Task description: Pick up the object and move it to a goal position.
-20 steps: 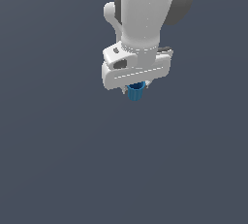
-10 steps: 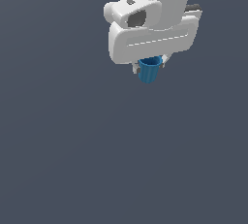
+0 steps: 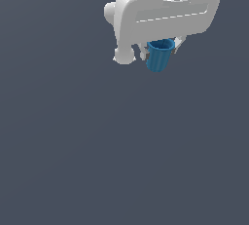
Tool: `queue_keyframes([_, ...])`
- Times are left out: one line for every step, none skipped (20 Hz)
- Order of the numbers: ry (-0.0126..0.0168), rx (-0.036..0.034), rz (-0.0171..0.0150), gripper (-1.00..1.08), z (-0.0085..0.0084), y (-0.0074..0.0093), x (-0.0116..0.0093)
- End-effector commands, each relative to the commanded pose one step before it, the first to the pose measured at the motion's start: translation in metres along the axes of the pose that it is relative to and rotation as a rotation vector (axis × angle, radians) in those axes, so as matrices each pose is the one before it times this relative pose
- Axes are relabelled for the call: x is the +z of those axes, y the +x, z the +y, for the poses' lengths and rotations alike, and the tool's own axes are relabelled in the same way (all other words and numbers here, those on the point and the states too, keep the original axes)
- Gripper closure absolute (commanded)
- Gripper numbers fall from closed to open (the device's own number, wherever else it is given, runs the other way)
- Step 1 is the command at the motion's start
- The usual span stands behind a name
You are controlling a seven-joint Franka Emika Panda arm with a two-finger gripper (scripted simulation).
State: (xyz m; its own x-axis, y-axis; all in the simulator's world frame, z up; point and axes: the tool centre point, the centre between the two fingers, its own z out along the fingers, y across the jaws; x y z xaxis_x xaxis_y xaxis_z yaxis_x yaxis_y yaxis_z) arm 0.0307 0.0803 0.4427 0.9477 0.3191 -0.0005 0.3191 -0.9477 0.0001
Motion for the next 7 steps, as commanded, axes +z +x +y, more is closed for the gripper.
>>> queue_keyframes([-0.00017, 0.00033, 0.00043, 1.08, -0.00118, 0.00163, -0.00618])
queue_keyframes([0.0, 0.0, 0.0, 1.08, -0.0003, 0.00047, -0.00141])
queue_keyframes([0.0, 0.0, 0.0, 1.08, -0.00023, 0.00039, -0.00112])
queue_keyframes([0.0, 0.0, 0.0, 1.08, -0.00017, 0.00031, -0.00084])
queue_keyframes([0.0, 0.0, 0.0, 1.08, -0.00011, 0.00022, -0.00058])
queue_keyframes([0.0, 0.0, 0.0, 1.08, -0.00006, 0.00013, -0.00034])
queue_keyframes([0.0, 0.0, 0.0, 1.08, -0.00002, 0.00004, -0.00011])
